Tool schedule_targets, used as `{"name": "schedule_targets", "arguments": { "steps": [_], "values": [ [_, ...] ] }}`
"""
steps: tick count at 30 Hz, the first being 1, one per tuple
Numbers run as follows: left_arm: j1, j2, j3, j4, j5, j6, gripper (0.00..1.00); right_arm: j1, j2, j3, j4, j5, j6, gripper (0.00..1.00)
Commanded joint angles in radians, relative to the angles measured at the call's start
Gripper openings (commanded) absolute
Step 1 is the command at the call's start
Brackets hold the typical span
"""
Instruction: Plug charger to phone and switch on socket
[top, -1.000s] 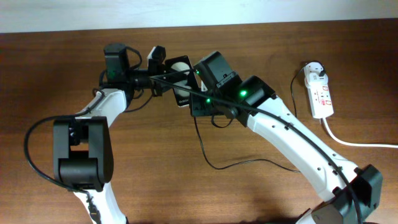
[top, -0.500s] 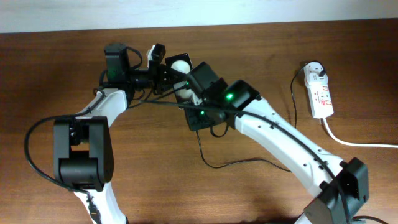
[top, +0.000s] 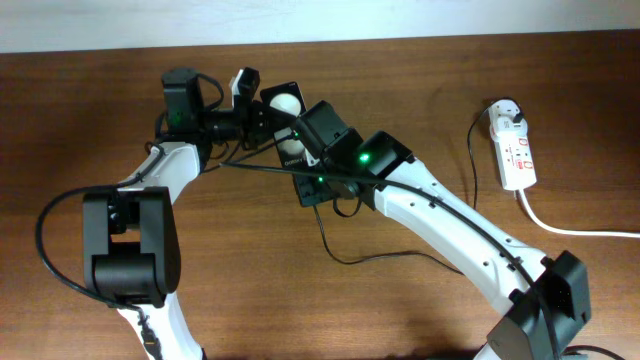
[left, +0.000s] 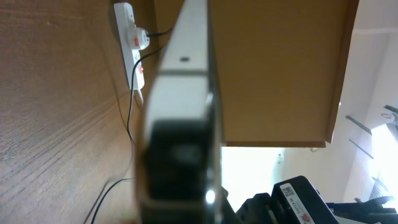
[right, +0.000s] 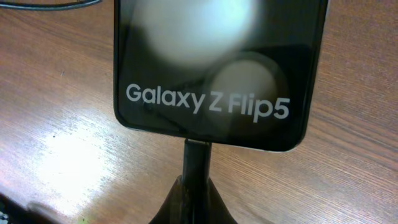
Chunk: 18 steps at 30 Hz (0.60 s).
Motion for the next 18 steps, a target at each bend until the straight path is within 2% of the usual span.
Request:
{"name": "schedule_targets", "arguments": {
  "steps": [1,2,5,7,10,14,18],
  "values": [
    [-0.064,-0.017,0.007,-0.002,0.066,0.011,0.0,-0.025,0.003,0.048,0.045,-0.004,-0.004,0.08],
    [-0.063,-0.017,0.007,-0.002,0.066,0.037,0.0,-0.029,-0.001,0.062,0.015,-0.006,-0.004,0.23],
    [-0.064,-0.017,0.007,-0.003,0.066,0.202,0.0,-0.031,-0.029,0.088,-0.096,-0.003,-0.005,0.36],
    [-0.064,-0.017,0.007,-0.003,0.066,0.278,0.0,-0.031,-0.079,0.126,-0.148,0.004,-0.035,0.55],
    [-0.064,-0.017,0.007,-0.002,0.066,0.298,0.0,-0.031,-0.191,0.201,-0.224,0.113,-0.035,0.56],
    [-0.064,-0.017,0.007,-0.003,0.066,0.296,0.0,-0.031,-0.341,0.204,-0.224,0.113,-0.035,0.6],
    [-0.064,-0.021,0.007,0.023,0.066,0.109,0.0,-0.031,-0.405,0.204,-0.272,0.114,-0.035,0.61]
  ]
}}
